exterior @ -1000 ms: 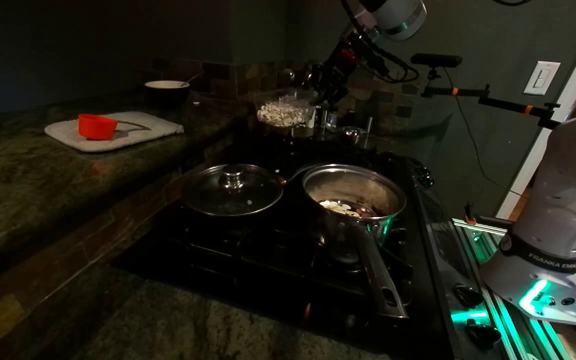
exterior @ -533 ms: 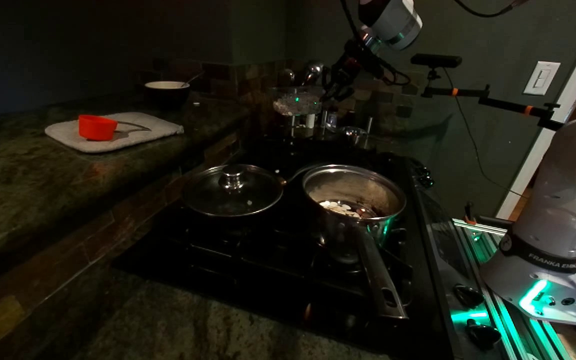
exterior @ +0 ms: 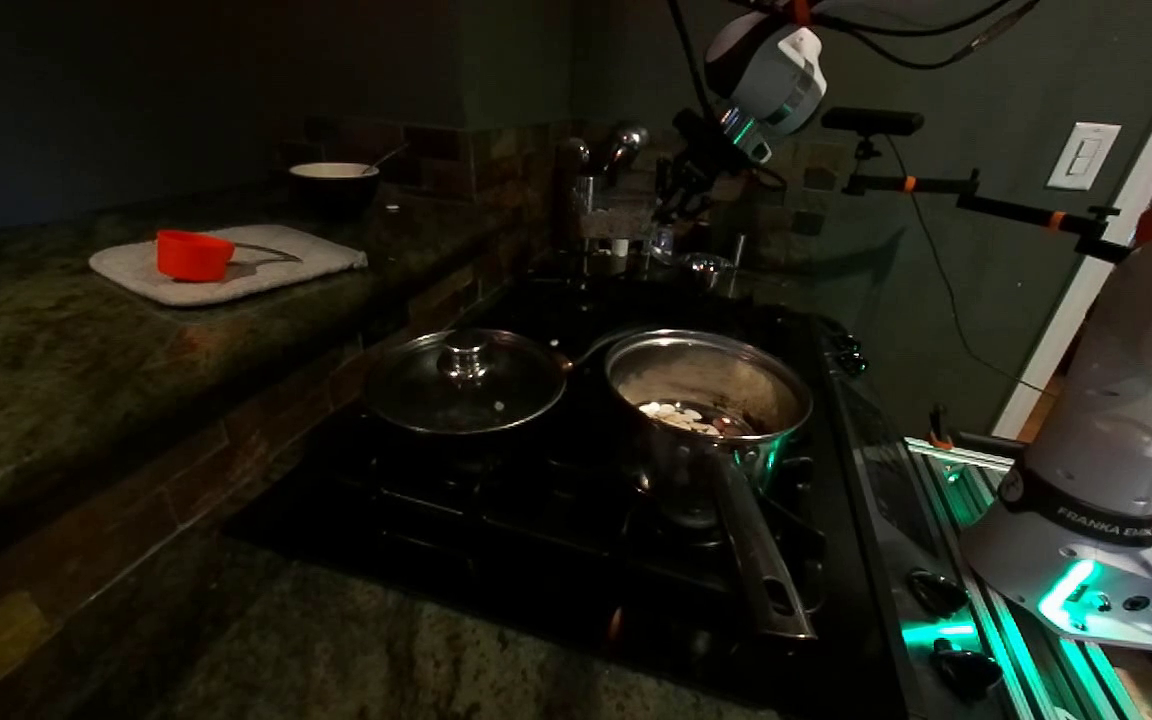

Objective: Put the clear container on the right side of the bottom counter.

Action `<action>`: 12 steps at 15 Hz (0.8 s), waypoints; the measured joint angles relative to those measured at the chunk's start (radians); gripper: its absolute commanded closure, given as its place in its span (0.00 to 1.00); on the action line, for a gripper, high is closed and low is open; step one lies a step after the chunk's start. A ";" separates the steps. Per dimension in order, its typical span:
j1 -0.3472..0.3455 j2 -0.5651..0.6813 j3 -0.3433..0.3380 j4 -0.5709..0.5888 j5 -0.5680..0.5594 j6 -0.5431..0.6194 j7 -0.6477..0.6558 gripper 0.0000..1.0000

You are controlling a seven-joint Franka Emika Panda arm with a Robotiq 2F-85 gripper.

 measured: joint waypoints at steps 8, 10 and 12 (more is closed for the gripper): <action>0.010 0.138 0.008 0.051 0.004 0.196 0.344 0.98; 0.008 0.165 0.020 0.071 0.023 0.227 0.358 0.98; 0.003 0.190 0.033 0.093 0.040 0.240 0.356 0.98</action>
